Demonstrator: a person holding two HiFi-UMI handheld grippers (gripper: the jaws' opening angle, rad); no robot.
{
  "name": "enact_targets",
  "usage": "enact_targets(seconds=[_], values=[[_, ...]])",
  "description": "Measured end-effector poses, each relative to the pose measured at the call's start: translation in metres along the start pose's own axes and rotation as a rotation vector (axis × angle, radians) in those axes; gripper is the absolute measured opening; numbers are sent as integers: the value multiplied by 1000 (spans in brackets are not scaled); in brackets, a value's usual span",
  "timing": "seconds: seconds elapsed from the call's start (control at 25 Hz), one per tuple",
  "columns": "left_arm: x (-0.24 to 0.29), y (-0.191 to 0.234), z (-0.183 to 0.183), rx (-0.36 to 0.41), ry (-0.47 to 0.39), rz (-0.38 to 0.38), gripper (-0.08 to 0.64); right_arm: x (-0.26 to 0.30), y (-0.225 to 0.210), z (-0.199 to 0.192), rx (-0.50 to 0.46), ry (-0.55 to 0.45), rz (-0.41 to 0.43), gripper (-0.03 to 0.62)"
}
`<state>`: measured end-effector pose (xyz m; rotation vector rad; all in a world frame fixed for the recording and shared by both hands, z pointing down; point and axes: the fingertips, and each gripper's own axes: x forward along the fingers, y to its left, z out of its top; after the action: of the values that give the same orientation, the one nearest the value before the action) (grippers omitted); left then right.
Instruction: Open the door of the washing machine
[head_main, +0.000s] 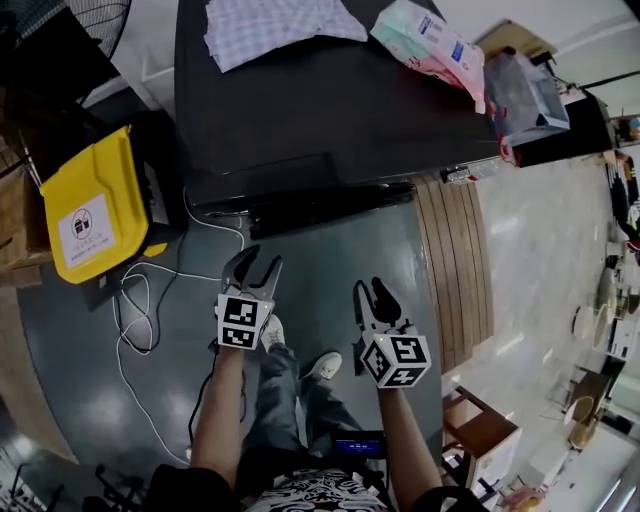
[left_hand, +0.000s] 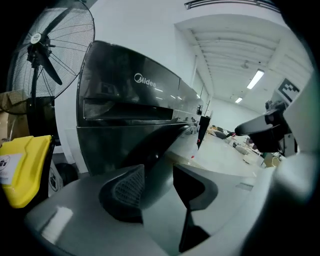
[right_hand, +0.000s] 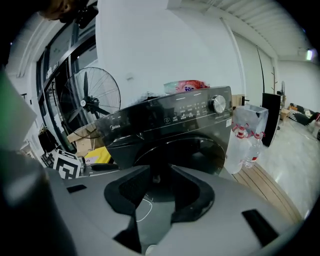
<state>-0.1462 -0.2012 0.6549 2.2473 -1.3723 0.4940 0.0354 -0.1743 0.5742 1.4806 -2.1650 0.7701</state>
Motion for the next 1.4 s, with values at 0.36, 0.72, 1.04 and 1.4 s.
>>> enact_targets(seconds=[0.36, 0.72, 1.04, 1.4], values=[[49, 13, -8, 44, 23, -17, 247, 25, 0, -19, 22, 28, 2, 130], [80, 12, -12, 179, 54, -73, 233, 17, 1, -40, 28, 58, -17, 129], [79, 8, -15, 109, 74, -93, 181, 8, -1, -39, 24, 58, -33, 112], [80, 6, -17, 111, 90, -69, 178, 1, 4, -57, 77, 99, -17, 110]])
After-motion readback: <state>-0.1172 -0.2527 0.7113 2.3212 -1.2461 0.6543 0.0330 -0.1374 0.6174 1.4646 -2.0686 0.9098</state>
